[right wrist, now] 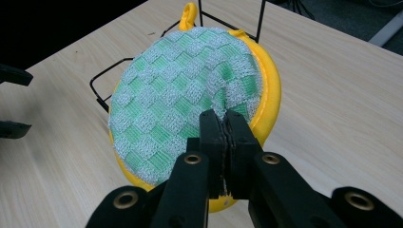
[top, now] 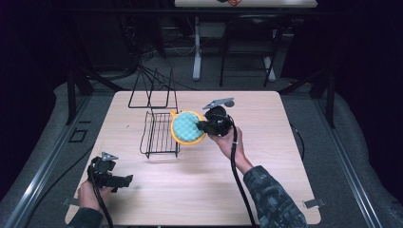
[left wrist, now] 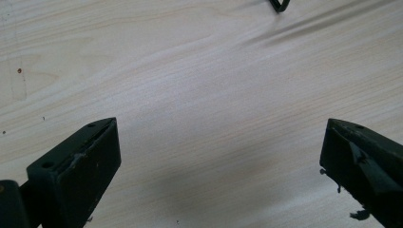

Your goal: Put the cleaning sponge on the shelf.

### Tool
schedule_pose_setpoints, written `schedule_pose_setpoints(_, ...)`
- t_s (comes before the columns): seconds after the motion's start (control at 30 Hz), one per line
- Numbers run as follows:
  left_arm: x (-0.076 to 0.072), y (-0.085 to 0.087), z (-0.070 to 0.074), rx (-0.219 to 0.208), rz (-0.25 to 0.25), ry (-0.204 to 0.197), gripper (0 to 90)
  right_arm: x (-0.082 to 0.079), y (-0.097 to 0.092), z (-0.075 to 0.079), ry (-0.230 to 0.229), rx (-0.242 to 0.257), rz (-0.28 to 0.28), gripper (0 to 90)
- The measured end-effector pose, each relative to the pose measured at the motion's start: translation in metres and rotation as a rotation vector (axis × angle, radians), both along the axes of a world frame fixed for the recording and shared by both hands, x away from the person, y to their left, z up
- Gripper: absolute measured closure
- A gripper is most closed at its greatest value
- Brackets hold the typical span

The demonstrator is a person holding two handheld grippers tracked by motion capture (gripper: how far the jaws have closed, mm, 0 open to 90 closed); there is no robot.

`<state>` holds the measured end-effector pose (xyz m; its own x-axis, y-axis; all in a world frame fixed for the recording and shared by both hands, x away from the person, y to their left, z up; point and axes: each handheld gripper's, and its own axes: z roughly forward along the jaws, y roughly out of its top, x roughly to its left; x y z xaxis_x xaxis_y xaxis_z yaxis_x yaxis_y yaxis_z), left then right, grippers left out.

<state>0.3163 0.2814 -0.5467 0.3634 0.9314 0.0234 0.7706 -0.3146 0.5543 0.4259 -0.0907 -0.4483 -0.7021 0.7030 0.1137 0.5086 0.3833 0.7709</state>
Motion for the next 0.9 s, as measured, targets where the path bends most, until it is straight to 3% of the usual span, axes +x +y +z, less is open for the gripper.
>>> schedule_pose_setpoints(0.53, 0.0, 0.0, 0.0, -0.001, -0.001, 0.001, 0.0, 0.008, 0.032, -0.001, 0.002, 0.0, 0.031, 87.8)
schedule_pose_setpoints(0.9, 0.0, -0.001, 0.0, 0.003, -0.007, -0.001, 0.0, 0.014, 0.049, -0.013, 0.024, -0.007, 0.028, 87.8)
